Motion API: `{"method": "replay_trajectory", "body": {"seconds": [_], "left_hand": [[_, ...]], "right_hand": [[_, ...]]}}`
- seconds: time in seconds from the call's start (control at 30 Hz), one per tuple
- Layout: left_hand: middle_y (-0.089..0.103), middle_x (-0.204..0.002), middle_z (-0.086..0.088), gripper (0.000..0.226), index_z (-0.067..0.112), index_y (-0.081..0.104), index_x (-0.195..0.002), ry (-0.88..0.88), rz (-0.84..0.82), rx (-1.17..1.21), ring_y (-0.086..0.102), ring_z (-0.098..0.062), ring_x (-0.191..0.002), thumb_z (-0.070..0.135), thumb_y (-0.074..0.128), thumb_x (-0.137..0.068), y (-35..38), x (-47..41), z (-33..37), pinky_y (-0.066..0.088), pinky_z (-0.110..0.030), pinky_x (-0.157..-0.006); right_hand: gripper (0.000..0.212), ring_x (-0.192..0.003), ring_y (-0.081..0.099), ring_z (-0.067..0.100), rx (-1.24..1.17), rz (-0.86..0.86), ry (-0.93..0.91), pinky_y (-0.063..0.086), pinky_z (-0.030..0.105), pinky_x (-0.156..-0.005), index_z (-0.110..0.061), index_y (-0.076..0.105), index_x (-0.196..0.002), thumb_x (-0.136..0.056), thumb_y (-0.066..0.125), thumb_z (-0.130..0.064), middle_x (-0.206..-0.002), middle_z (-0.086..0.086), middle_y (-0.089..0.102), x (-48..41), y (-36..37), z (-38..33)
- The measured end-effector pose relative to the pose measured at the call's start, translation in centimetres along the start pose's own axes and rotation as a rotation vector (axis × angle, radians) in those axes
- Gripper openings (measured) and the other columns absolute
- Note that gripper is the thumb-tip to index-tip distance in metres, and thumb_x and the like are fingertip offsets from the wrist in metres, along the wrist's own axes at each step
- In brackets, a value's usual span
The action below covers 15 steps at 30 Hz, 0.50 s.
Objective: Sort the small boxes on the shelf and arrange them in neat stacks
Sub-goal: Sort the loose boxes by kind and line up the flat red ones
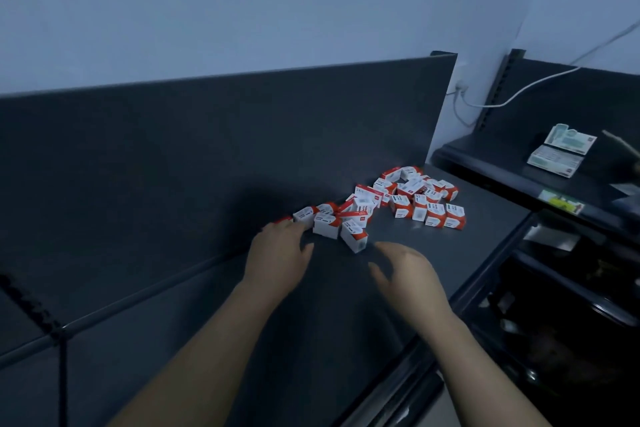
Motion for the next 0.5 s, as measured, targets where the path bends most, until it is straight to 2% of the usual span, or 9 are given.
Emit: {"method": "replay_trajectory", "body": {"seconds": [0.2, 0.3, 0.4, 0.5], "left_hand": [[0.05, -0.134, 0.0, 0.04, 0.018, 0.048, -0.133, 0.048, -0.057, -0.01, 0.042, -0.024, -0.118, 0.024, 0.052, -0.093, 4.1, -4.9, -0.1, 0.038, -0.032, -0.097], [0.046, -0.14, 0.006, 0.045, 0.022, 0.042, -0.138, 0.04, -0.081, -0.036, 0.036, -0.023, -0.123, 0.021, 0.05, -0.094, 6.1, -6.8, -0.2, 0.036, -0.035, -0.099], [0.04, -0.145, 0.008, 0.051, 0.024, 0.035, -0.143, 0.014, -0.133, -0.105, 0.031, -0.023, -0.128, 0.017, 0.048, -0.094, 7.9, -8.0, -0.3, 0.033, -0.035, -0.1], [0.042, -0.142, 0.007, 0.046, 0.026, 0.042, -0.14, 0.012, -0.103, -0.162, 0.032, -0.021, -0.125, 0.02, 0.049, -0.094, 8.3, -8.4, -0.1, 0.03, -0.031, -0.098]], "right_hand": [[0.026, -0.101, 0.058, 0.019, 0.006, -0.066, -0.001, 0.046, 0.029, -0.084, -0.015, 0.063, -0.113, -0.092, 0.054, -0.026, -0.111, 0.003, 0.066, -4.2, 1.3, 1.8], [0.027, -0.101, 0.058, 0.017, -0.006, -0.09, -0.071, 0.045, 0.029, -0.085, -0.018, 0.062, -0.115, -0.093, 0.052, -0.03, -0.112, 0.0, 0.066, -6.3, 2.1, 2.5], [0.026, -0.093, 0.059, 0.011, -0.037, -0.095, -0.141, 0.047, 0.025, -0.079, -0.023, 0.063, -0.112, -0.092, 0.054, -0.035, -0.105, -0.004, 0.067, -8.2, 2.9, 3.4], [0.028, -0.084, 0.057, 0.007, -0.102, -0.111, -0.168, 0.046, 0.023, -0.073, -0.025, 0.064, -0.112, -0.09, 0.055, -0.041, -0.101, -0.006, 0.066, -9.4, 3.4, 4.1]]}}
Point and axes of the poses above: each hand's wrist, its own x-axis away from the middle knuckle, its own y-axis out of the palm, z = x × y, the point moved 4 cm from there along -x, towards the middle knuckle
